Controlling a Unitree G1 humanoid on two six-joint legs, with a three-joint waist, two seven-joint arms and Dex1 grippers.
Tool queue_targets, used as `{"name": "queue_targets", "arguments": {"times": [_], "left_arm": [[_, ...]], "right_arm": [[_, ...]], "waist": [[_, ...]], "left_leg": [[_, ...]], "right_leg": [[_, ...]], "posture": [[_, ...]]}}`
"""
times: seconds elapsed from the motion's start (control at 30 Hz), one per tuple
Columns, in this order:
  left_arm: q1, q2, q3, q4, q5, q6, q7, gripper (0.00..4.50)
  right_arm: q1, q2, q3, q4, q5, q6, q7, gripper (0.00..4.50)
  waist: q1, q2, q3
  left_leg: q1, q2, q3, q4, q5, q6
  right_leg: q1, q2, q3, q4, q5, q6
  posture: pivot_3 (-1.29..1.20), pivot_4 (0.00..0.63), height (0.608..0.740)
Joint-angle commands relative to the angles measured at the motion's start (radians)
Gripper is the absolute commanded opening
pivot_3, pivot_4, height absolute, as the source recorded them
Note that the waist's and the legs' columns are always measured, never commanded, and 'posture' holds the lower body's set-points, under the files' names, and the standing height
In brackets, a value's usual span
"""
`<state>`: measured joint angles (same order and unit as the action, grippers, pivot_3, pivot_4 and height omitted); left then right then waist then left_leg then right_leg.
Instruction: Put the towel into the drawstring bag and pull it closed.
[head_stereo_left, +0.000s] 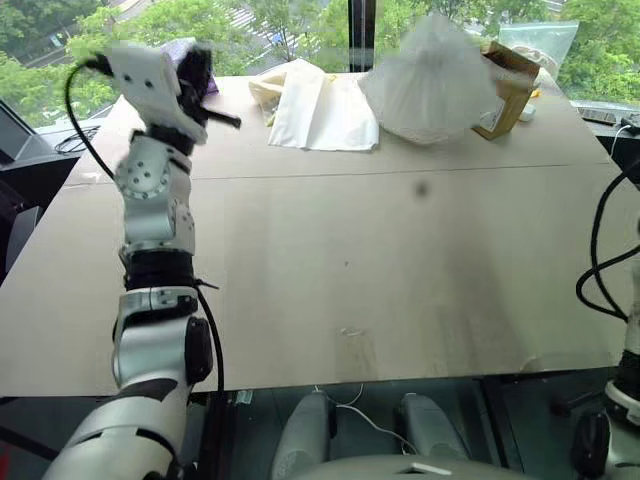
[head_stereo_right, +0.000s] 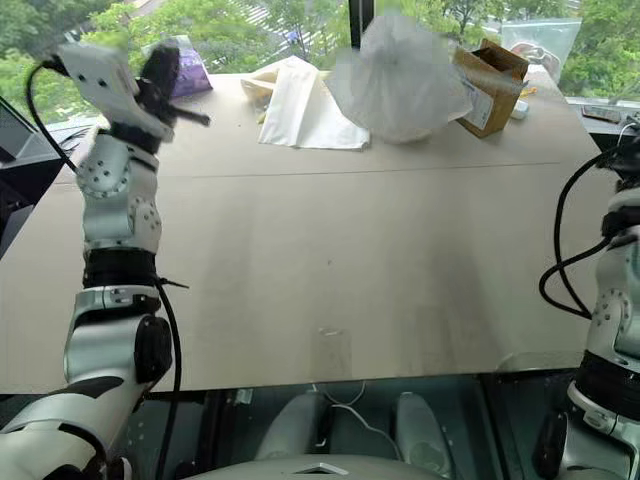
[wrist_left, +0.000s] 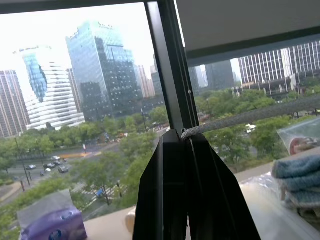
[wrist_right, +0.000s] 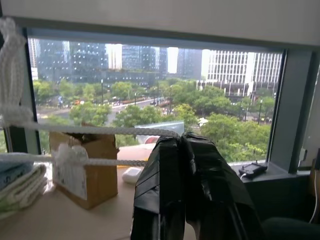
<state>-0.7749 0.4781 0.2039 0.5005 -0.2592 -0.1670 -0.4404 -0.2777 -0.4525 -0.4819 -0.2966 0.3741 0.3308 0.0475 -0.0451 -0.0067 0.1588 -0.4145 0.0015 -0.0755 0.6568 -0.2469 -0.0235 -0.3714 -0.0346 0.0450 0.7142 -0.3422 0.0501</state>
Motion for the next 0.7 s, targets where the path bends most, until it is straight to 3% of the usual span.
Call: {"name": "queue_targets", "arguments": {"times": [0.03,0.07,0.23,0.37,0.47,0.6,0.7], "left_arm": [[0.100,0.007,-0.024,-0.129,-0.013,0.051,-0.068,0.00],[0.135,0.007,-0.029,-0.156,-0.024,0.070,-0.090,0.00],[0.309,0.038,-0.029,-0.248,-0.035,0.097,-0.172,1.60],[0.460,0.084,-0.033,-0.309,-0.100,0.199,-0.307,3.40],[0.658,0.200,-0.066,-0.407,-0.177,0.318,-0.543,4.46],[0.873,0.334,0.001,-0.510,-0.208,0.369,-0.659,4.46],[0.921,0.357,0.008,-0.539,-0.170,0.379,-0.620,4.46]], "right_arm": [[0.129,-0.058,0.096,-0.098,0.077,0.121,0.180,1.69],[0.170,-0.075,0.112,-0.105,0.078,0.135,0.213,2.24],[0.304,-0.113,0.095,-0.086,0.061,0.133,0.284,4.40],[0.430,-0.159,0.031,-0.164,0.306,0.247,0.502,4.50],[0.590,-0.239,-0.006,-0.171,0.325,0.241,0.675,4.50],[0.707,-0.242,-0.079,-0.077,0.266,0.073,0.804,4.50],[0.729,-0.217,-0.092,-0.023,0.222,-0.079,0.883,4.50]], "waist": [[-0.001,0.000,0.000],[-0.001,0.000,0.000],[0.003,0.000,0.000],[0.003,0.000,0.000],[0.001,0.000,0.000],[0.006,-0.001,0.001],[0.008,0.005,0.005]], "left_leg": [[-0.001,0.000,0.000,0.000,0.000,0.000],[0.000,0.001,-0.001,0.000,0.000,0.000],[0.000,0.000,-0.001,0.000,0.000,0.000],[0.002,0.001,-0.002,0.000,-0.002,0.004],[0.002,0.002,-0.002,-0.001,-0.003,0.004],[0.007,0.002,-0.002,-0.003,-0.003,0.005],[0.029,0.004,0.000,-0.011,-0.004,0.005]], "right_leg": [[0.000,0.000,0.000,0.000,0.000,0.000],[0.000,0.000,0.001,-0.001,0.000,0.000],[0.000,0.000,0.001,-0.002,0.000,0.000],[0.002,0.000,0.001,-0.001,0.000,0.000],[0.002,0.001,0.000,-0.001,0.000,0.000],[0.009,0.000,0.000,-0.006,0.000,0.000],[0.032,0.000,0.001,-0.019,-0.001,-0.001]], "posture": [[0.00,0.150,0.740],[0.00,0.150,0.740],[0.00,0.150,0.740],[0.00,0.150,0.740],[0.00,0.150,0.740],[0.00,0.150,0.740],[0.00,0.150,0.740]]}}
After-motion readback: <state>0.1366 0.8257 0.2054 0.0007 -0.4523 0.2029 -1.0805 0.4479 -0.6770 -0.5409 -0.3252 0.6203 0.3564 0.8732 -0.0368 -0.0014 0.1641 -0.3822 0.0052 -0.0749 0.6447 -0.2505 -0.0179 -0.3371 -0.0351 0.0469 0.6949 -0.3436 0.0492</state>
